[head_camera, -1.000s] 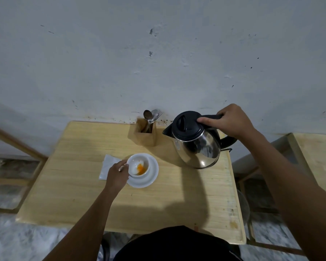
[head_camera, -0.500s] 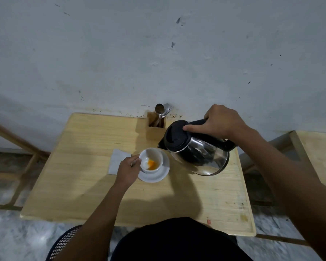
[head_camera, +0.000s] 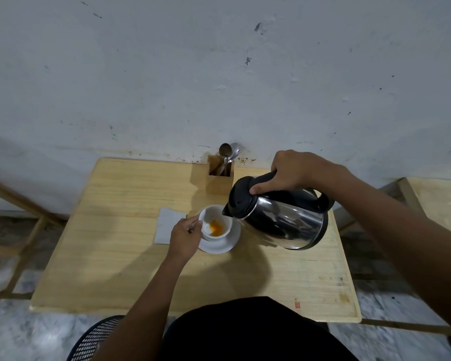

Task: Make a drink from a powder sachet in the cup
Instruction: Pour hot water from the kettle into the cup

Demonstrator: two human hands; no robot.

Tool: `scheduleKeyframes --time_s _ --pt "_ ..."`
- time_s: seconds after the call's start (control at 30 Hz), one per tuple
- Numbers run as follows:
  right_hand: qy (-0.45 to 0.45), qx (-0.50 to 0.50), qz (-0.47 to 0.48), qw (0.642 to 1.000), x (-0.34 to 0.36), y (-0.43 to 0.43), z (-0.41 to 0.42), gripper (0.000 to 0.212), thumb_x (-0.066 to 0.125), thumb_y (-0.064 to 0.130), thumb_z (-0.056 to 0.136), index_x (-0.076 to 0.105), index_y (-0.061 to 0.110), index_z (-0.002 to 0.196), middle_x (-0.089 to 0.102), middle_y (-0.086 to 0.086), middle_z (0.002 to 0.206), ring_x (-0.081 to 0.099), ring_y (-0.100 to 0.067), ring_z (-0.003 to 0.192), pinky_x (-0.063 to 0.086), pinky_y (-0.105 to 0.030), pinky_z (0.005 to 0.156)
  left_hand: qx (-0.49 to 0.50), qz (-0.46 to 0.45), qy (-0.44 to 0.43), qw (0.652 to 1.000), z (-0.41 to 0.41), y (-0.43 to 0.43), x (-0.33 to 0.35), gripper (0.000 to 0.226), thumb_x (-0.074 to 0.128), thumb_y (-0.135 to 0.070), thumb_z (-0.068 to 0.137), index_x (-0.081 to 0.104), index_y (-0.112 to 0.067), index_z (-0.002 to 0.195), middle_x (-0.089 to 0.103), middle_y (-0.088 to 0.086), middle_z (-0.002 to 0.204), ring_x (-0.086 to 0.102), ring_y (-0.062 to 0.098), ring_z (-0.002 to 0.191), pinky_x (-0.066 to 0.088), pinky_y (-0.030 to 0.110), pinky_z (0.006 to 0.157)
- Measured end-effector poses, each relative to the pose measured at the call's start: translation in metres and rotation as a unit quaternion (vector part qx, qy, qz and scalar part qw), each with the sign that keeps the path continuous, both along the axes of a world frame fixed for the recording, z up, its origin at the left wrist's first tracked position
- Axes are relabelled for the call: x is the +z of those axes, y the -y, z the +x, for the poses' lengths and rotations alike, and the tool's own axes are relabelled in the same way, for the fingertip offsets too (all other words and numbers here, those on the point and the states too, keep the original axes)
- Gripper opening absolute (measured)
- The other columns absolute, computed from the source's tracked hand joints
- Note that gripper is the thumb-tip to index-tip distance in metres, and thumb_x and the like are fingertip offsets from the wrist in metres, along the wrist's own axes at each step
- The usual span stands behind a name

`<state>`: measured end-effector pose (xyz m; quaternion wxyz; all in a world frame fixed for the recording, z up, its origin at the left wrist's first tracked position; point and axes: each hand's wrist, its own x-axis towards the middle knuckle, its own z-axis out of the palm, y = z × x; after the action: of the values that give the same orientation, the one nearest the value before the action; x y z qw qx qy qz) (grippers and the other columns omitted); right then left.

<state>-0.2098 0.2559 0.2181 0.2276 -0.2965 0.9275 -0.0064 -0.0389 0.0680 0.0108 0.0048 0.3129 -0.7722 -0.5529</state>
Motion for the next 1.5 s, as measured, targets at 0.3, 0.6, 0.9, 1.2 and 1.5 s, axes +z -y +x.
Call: scheduleKeyframes --time_s 0.3,0.6,0.9,1.2,1.5 --pt "0.007 0.013 0.029 0.999 0.002 0.014 0.002 0.069 0.064 0.080 0.064 0.042 0.015 0.058 0.043 0.002 0.054 0.041 -0.016 0.050 0.032 -0.030 0.055 -0.005 -0.007 -0.004 1.000 0.000 0.001 0.000 0.035 0.053 -0.023 0.094 0.058 -0.012 0.128 0.059 0.007 0.101 0.064 0.027 0.094 0.054 0.047 0.090" --pt "0.015 0.024 0.043 0.999 0.005 0.015 0.001 0.068 0.066 0.078 0.064 0.037 0.016 0.059 0.040 0.003 0.054 0.037 -0.015 0.050 0.031 -0.029 0.054 -0.002 -0.007 0.000 1.000 -0.001 0.000 -0.002 0.035 0.053 -0.024 0.094 0.058 -0.014 0.127 0.059 0.008 0.099 0.066 0.030 0.089 0.053 0.046 0.088" --pt "0.021 0.025 0.048 0.998 0.007 0.013 -0.004 0.067 0.067 0.076 0.065 0.043 0.014 0.060 0.044 0.001 0.053 0.040 -0.015 0.051 0.033 -0.029 0.055 0.004 -0.005 0.002 1.000 -0.002 0.000 -0.002 0.035 0.054 -0.024 0.094 0.059 -0.013 0.126 0.060 0.005 0.098 0.065 0.029 0.091 0.053 0.050 0.090" --pt "0.024 0.022 0.058 0.998 0.014 0.011 -0.004 0.067 0.069 0.075 0.064 0.040 0.015 0.060 0.043 0.001 0.054 0.039 -0.016 0.051 0.031 -0.029 0.054 0.001 -0.006 0.001 1.000 -0.002 0.000 -0.003 0.034 0.053 -0.024 0.094 0.059 -0.014 0.126 0.059 0.003 0.098 0.064 0.027 0.093 0.053 0.049 0.091" --pt "0.010 0.020 0.061 0.998 0.014 0.009 -0.006 0.071 0.068 0.080 0.059 0.042 0.014 0.059 0.048 -0.001 0.054 0.042 -0.019 0.051 0.032 -0.029 0.054 0.006 -0.005 -0.003 1.000 -0.003 0.001 -0.006 0.034 0.054 -0.023 0.094 0.060 -0.015 0.126 0.061 0.007 0.098 0.064 0.025 0.092 0.055 0.049 0.088"
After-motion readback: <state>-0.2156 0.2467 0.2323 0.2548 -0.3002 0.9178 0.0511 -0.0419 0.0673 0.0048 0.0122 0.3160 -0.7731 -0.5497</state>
